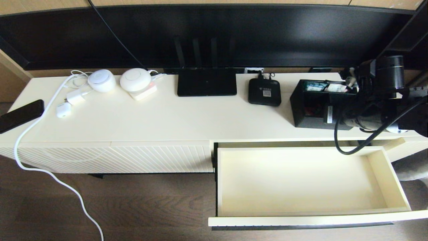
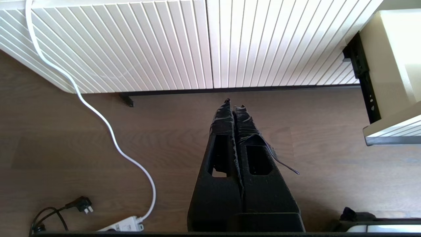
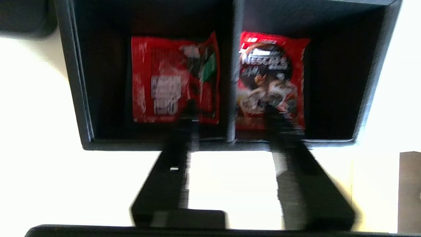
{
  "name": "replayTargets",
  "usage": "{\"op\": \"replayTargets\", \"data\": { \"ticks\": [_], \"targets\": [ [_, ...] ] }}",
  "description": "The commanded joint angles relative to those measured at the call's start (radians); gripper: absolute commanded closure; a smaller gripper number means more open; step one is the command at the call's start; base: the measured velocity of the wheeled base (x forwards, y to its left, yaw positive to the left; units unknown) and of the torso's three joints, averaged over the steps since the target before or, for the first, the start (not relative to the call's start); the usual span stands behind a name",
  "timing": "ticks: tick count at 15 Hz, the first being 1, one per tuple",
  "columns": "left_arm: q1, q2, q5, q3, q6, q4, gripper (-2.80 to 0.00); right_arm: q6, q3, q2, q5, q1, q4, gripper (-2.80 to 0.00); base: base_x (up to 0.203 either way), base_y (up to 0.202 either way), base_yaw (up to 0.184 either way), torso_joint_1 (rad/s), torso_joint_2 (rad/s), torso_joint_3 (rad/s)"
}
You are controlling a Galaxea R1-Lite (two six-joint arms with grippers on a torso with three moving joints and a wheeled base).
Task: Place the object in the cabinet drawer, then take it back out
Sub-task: Take the storage box out of the drawer and put it on the table, then close the drawer
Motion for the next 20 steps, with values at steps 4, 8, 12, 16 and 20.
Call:
{"op": "replayTargets", "data": {
  "ticks": [4, 8, 12, 16, 20],
  "targets": [
    [0.000, 0.002, 0.000, -0.001, 0.001, 0.001, 0.00, -0.016, 0.037, -0.049, 0.000, 0.002, -0.053, -2.80, 0.000, 0.000, 0.000, 0.000, 0.00, 0.000],
    [0.000, 0.002, 0.000, -0.001, 0.001, 0.001, 0.00, -0.119, 0.142, -0.165, -0.007, 0.039, -0.152, -2.80, 0.000, 0.000, 0.000, 0.000, 0.00, 0.000],
    [0.000, 0.001, 0.000, 0.000, 0.001, 0.000, 0.00, -0.238, 0.295, -0.293, -0.010, 0.045, -0.243, -2.80, 0.000, 0.000, 0.000, 0.000, 0.00, 0.000],
    [0.000, 0.002, 0.000, -0.001, 0.001, -0.001, 0.00, -0.422, 0.493, -0.426, 0.004, 0.046, -0.250, 0.00, 0.000, 0.000, 0.000, 0.000, 0.00, 0.000],
    [0.000, 0.001, 0.000, -0.001, 0.001, 0.001, 0.00, -0.624, 0.762, -0.504, 0.051, 0.125, -0.298, 0.00, 0.000, 0.000, 0.000, 0.000, 0.00, 0.000]
  ]
}}
